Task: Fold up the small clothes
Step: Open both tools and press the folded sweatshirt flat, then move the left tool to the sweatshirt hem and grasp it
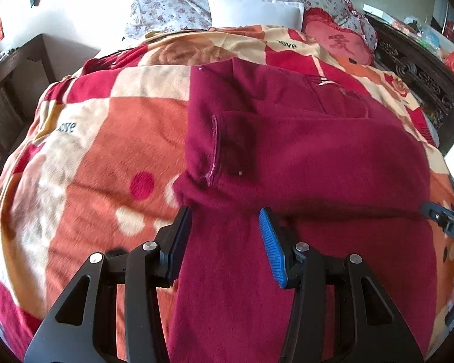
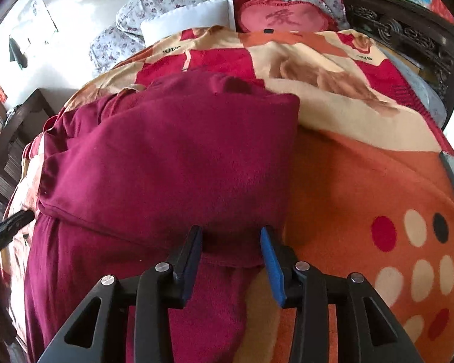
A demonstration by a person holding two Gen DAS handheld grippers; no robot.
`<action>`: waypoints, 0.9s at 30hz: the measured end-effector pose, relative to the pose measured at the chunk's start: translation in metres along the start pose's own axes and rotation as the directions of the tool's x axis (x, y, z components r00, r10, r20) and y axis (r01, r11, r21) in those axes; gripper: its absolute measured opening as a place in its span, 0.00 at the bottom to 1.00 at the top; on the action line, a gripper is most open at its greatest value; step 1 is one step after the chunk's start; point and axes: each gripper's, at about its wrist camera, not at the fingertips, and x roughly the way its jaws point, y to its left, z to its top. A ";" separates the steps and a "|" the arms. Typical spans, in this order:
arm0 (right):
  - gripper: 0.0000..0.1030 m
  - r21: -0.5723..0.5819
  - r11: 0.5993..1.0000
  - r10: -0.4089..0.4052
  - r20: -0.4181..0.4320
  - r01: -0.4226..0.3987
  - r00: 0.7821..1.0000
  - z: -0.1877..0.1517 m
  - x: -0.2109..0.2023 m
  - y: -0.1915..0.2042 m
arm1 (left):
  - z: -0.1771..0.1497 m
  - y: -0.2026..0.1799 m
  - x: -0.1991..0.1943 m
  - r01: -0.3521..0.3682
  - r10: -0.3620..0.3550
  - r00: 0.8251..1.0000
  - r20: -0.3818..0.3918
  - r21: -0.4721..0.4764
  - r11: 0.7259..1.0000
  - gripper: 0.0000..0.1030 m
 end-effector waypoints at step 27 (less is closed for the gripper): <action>0.45 -0.015 0.972 0.232 -0.142 -0.236 0.962 -0.159 -0.098 0.019 | -0.132 0.053 -0.078 0.162 -0.170 0.968 -0.184 -0.054 0.985 0.57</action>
